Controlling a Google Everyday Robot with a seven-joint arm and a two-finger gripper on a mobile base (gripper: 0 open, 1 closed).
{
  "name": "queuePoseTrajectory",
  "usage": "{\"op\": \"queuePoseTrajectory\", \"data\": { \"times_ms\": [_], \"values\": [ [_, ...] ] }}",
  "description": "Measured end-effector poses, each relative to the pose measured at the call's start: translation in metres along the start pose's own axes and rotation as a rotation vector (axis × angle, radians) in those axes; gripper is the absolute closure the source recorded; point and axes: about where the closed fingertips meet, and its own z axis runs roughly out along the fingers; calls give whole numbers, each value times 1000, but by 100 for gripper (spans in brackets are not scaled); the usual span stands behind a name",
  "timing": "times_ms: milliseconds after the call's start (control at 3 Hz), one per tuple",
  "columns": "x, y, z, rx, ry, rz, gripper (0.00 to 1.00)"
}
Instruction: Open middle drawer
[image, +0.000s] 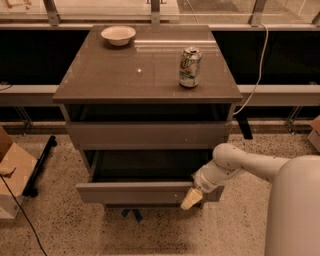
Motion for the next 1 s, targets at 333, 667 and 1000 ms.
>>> {"op": "queuePoseTrajectory", "data": {
  "times_ms": [333, 667, 1000],
  "values": [
    [1, 1, -3, -3, 4, 3, 48],
    [0, 2, -4, -3, 4, 3, 51],
    [32, 58, -10, -68, 16, 117, 20]
  ]
}}
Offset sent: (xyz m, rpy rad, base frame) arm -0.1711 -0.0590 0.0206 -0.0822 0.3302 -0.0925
